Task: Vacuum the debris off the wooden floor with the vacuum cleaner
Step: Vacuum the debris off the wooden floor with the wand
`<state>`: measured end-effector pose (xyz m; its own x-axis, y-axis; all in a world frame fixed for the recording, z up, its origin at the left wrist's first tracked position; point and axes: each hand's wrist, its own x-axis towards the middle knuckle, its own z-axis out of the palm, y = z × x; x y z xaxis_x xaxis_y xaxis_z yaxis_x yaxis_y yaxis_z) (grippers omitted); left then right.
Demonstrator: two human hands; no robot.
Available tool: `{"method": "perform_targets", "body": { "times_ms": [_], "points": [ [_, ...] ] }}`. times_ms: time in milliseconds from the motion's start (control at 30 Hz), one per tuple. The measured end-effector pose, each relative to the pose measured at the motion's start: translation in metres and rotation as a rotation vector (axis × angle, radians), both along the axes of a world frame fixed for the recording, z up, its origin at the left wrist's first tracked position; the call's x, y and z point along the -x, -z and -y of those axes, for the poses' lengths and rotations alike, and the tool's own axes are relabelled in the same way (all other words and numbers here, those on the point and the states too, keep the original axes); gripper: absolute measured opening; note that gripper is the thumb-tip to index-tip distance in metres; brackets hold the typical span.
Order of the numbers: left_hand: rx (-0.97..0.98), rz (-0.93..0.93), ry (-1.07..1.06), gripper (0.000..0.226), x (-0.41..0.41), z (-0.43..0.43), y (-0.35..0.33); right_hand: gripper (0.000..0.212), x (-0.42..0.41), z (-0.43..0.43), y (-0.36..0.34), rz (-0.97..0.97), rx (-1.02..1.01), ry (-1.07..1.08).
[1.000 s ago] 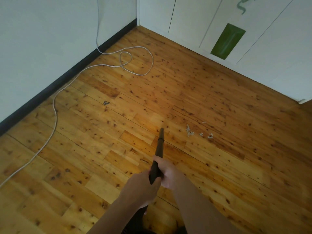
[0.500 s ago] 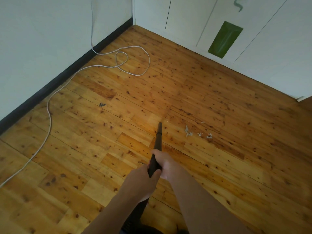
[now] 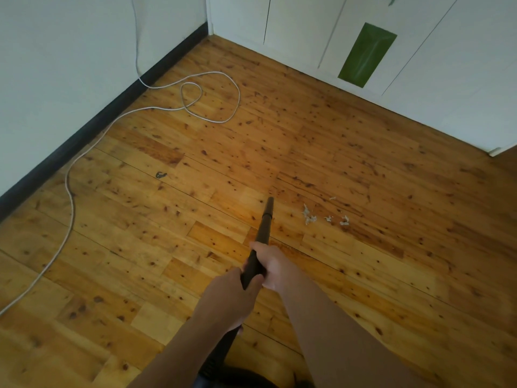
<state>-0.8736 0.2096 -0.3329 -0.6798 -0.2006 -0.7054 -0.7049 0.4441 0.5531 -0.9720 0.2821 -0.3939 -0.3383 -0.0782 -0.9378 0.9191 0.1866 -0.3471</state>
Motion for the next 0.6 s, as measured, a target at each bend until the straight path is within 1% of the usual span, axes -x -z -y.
{"method": "perform_targets", "body": {
  "times_ms": [167, 333, 433, 600],
  "points": [
    [0.028, -0.014, 0.028, 0.034, 0.006, -0.003, -0.002, 0.02, 0.005, -0.003, 0.001, 0.012, 0.005, 0.025],
    [0.001, -0.008, 0.01, 0.032, 0.005, -0.005, -0.005, 0.021, 0.001, -0.008, -0.001, 0.008, 0.012, 0.046],
    [0.016, -0.011, 0.012, 0.034, 0.003, -0.008, -0.007, 0.02, -0.001, -0.012, -0.003, 0.004, 0.004, 0.074],
    [0.019, -0.018, 0.02, 0.034, -0.002, -0.017, -0.009, 0.027, -0.007, -0.02, -0.006, 0.005, 0.006, 0.09]
  ]
}}
